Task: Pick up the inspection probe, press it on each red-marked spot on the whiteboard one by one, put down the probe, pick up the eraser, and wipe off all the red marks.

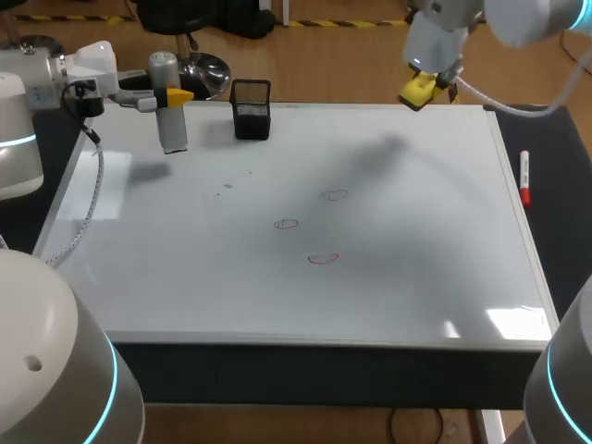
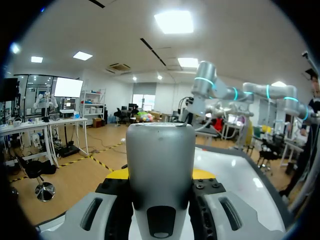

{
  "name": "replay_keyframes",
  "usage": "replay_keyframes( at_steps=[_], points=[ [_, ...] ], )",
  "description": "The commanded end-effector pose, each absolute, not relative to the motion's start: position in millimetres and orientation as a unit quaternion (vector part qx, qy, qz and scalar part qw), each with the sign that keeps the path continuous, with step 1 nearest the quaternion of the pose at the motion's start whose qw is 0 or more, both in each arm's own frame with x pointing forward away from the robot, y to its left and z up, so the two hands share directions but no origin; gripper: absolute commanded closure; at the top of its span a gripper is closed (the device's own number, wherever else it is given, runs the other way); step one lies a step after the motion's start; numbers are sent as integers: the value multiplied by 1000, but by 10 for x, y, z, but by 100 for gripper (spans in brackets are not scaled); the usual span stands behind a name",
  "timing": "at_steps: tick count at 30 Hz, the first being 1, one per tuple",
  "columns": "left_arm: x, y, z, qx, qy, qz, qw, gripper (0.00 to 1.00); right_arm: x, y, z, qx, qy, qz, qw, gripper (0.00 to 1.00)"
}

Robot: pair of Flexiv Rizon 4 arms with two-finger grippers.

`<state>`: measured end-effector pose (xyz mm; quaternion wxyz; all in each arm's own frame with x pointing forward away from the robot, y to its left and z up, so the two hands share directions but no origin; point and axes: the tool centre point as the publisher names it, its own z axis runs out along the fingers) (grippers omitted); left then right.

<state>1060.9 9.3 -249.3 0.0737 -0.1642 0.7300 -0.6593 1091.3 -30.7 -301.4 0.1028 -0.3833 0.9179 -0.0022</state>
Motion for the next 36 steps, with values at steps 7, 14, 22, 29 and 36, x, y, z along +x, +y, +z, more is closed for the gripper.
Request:
replay_keyframes(
  at_steps=[7, 14, 22, 29, 36],
  points=[
    [10600, 89, -2477, -165, 730, -659, 75, 100, 10781, -444, -2941, -353, 927, 2, 124, 100],
    [10600, 89, -2477, -165, 730, -659, 75, 100, 10780, -458, -2937, -356, 927, 3, 120, 100],
    [10600, 89, -2477, -165, 730, -659, 75, 100, 10786, -465, -2938, -363, 926, 12, 106, 100],
    [10600, 89, -2477, -165, 730, -659, 75, 100, 10794, -460, -2939, -353, 930, 20, 103, 100],
    [10600, 89, -2477, -165, 730, -659, 75, 100, 10794, -460, -2939, -353, 930, 20, 103, 100]
  ],
)
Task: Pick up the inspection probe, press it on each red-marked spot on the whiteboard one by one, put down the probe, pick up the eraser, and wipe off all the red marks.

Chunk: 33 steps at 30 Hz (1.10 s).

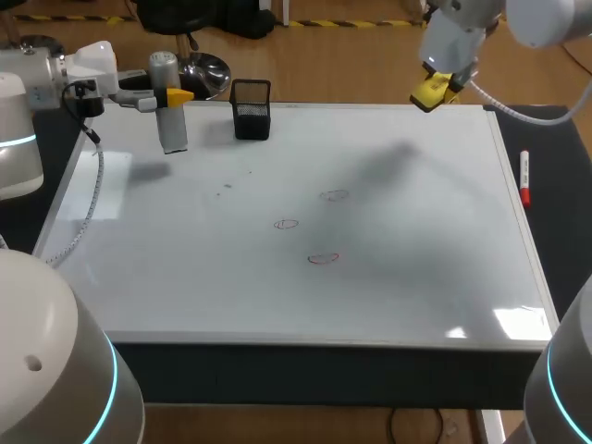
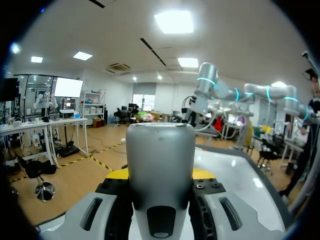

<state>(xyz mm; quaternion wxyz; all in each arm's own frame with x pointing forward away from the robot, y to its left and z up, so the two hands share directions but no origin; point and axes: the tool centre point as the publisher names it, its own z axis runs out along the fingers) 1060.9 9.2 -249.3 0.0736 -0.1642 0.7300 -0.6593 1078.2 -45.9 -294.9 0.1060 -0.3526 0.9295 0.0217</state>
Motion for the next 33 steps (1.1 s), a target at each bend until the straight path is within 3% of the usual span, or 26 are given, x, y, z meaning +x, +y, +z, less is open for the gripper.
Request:
replay_keyframes(
  at_steps=[1, 22, 33],
  points=[
    [10600, 89, -2477, -165, 730, -659, 75, 100, 10794, -460, -2939, -353, 930, 20, 103, 100],
    [10600, 89, -2477, -165, 730, -659, 75, 100, 10794, -460, -2939, -353, 930, 20, 103, 100],
    [10106, -484, -2290, -82, 724, -683, 51, 100, 10794, -460, -2939, -353, 930, 20, 103, 100]
  ],
)
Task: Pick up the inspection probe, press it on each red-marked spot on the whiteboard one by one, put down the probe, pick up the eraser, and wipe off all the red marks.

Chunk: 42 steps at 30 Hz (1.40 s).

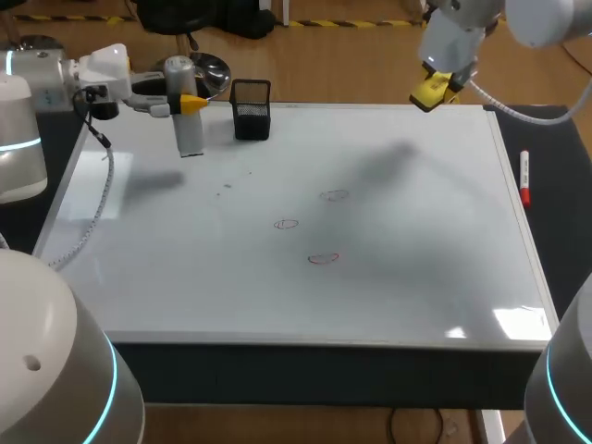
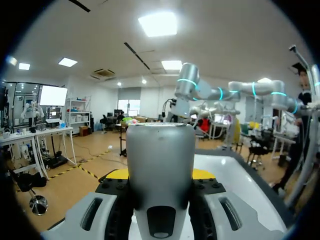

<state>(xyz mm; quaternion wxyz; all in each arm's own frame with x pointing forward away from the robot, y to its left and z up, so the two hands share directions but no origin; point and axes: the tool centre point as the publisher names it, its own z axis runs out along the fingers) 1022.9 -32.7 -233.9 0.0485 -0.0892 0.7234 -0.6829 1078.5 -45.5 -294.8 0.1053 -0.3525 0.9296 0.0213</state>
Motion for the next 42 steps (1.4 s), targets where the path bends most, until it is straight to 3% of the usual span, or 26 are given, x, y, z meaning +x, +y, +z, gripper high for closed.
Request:
replay_keyframes(
  at_steps=[1, 16, 42],
  points=[
    [10081, -520, -2279, -80, 723, -684, 51, 100, 10794, -460, -2939, -353, 930, 20, 103, 100],
    [9429, -1433, -2362, -22, 700, -713, -29, 100, 10794, -460, -2939, -353, 930, 20, 103, 100],
    [8969, -1908, -2805, 5, 684, -722, -104, 100, 10794, -460, -2939, -353, 930, 20, 103, 100]
  ],
)
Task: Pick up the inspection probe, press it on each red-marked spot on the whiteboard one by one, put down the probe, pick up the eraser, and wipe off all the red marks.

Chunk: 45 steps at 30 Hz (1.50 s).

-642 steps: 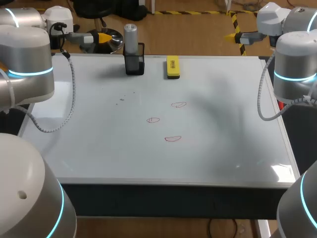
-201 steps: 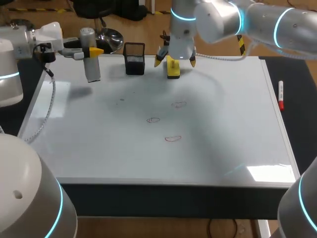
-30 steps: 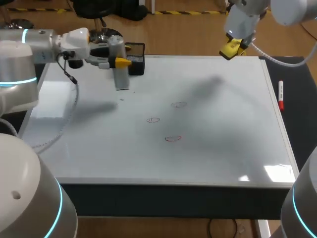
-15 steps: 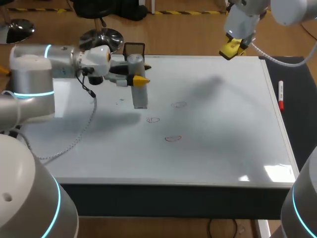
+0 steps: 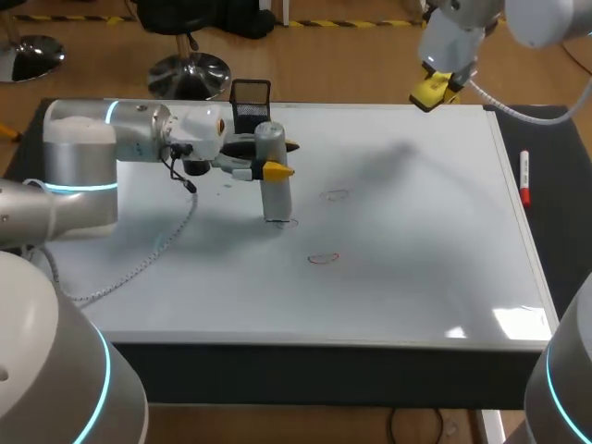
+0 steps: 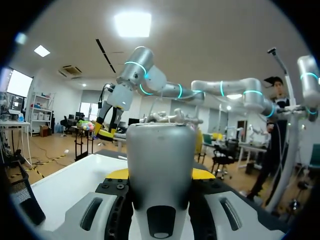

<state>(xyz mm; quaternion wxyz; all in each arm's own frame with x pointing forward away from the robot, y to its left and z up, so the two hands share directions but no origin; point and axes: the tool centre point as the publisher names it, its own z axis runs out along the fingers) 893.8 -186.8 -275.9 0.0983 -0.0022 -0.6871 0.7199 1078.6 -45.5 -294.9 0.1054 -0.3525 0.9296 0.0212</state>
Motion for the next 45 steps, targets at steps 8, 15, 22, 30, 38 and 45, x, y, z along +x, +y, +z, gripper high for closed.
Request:
replay_keyframes(
  at_steps=[8, 15, 22, 30, 38, 45],
  points=[
    [8959, -1920, -2852, -6, -686, 720, 107, 100, 10794, -460, -2939, -353, 930, 20, 103, 100],
    [8929, -1935, -2918, -6, -687, 718, 114, 100, 10794, -460, -2939, -353, 930, 20, 103, 100],
    [8922, -1933, -2946, -9, -687, 718, 115, 100, 10794, -460, -2939, -353, 930, 20, 103, 100],
    [8921, -1922, -2933, -12, -685, 720, 113, 100, 10794, -460, -2939, -353, 930, 20, 103, 100],
    [8934, -1895, -2815, -18, -681, 725, 102, 100, 10794, -460, -2939, -353, 930, 20, 103, 100],
    [9019, -1774, -2620, -23, -668, 738, 90, 100, 10794, -460, -2939, -353, 930, 20, 103, 100]
  ],
)
